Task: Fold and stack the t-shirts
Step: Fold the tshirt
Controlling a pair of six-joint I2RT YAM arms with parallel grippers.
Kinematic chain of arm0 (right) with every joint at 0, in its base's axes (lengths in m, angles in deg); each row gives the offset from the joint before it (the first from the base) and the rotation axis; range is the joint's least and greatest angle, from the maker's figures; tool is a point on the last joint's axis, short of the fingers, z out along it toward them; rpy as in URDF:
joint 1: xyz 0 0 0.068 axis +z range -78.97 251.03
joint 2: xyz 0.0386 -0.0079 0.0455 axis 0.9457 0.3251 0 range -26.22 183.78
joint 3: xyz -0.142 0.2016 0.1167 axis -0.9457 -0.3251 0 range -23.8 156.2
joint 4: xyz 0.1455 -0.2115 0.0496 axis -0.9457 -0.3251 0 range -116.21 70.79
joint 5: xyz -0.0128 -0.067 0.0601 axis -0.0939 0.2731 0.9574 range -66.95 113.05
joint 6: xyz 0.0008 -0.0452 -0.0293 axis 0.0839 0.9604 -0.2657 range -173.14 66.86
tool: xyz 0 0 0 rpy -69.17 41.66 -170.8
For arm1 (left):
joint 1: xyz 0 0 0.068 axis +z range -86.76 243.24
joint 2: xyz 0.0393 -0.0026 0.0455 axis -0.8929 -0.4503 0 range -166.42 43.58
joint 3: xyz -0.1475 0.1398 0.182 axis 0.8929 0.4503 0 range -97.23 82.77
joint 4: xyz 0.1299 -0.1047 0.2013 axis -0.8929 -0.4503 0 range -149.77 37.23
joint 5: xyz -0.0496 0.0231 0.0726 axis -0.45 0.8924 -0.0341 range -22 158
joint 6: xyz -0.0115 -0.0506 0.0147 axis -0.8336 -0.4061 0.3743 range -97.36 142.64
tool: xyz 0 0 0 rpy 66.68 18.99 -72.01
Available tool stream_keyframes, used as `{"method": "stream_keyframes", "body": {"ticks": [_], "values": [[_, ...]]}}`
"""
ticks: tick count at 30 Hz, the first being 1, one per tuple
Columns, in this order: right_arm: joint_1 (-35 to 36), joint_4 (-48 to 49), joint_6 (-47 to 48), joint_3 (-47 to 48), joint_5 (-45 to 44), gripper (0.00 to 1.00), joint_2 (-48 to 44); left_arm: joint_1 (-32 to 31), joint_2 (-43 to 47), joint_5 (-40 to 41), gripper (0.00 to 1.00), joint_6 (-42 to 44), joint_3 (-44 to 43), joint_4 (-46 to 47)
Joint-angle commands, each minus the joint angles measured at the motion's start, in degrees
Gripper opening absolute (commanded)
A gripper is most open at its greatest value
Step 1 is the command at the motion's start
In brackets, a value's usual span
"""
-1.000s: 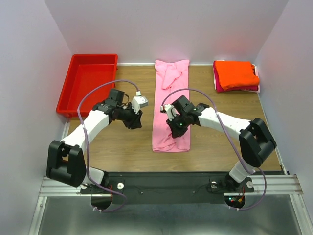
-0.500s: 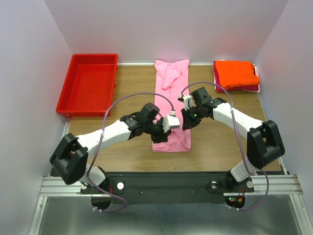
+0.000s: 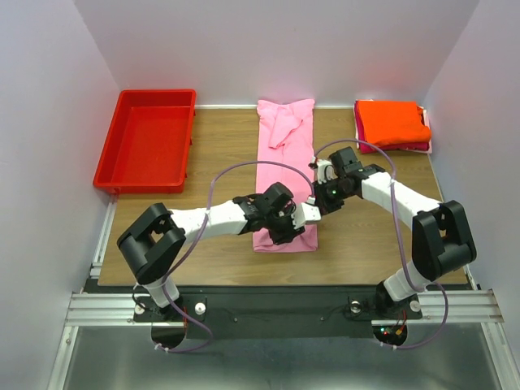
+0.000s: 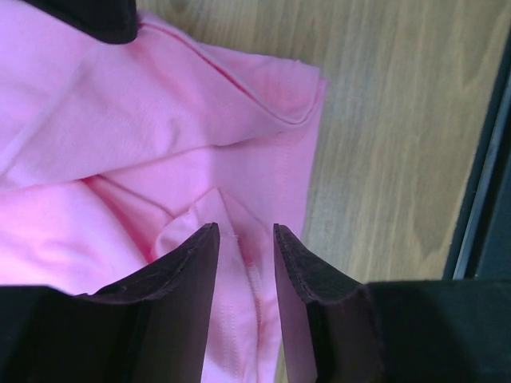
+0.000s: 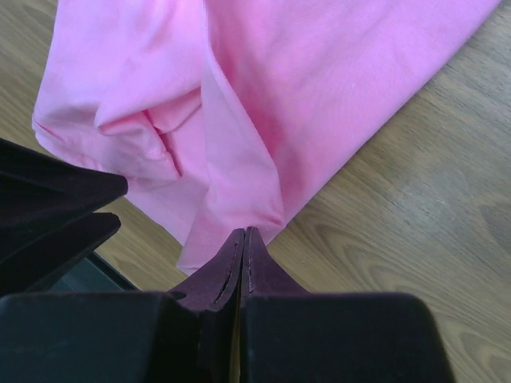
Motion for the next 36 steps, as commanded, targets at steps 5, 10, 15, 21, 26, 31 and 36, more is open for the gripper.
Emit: {"method": "stream_keyframes", "body": {"ticks": [5,10,15,21,26,31,36], "values": [[-0.34,0.22,-0.2,0.19,1.01,0.01,-2.26,-0.37,-2.15,3.42,0.49,2.31,-2.93,-0.46],[-0.43,0.22,-0.2,0.37,1.18,0.01,-1.73,-0.81,-3.83,3.94,0.5,2.92,-2.76,-0.99],[-0.6,0.22,-0.2,0.46,1.18,0.01,-1.47,-0.81,-4.27,4.65,0.46,3.45,-2.14,-1.34],[-0.69,0.22,-0.29,0.81,1.53,0.01,-0.94,-0.9,-2.25,2.89,0.23,3.71,-2.84,-2.04],[-0.69,0.22,-0.29,0.99,1.89,0.01,-0.59,-1.25,-0.67,0.69,0.05,3.28,-3.46,-2.57],[-0.69,0.22,-0.29,1.16,2.06,0.01,-0.33,-1.51,0.03,0.25,0.0,2.66,-3.72,-2.57],[-0.69,0.22,-0.2,0.99,2.33,0.01,-0.42,-1.6,0.74,1.05,0.0,2.92,-3.11,-2.92]]}}
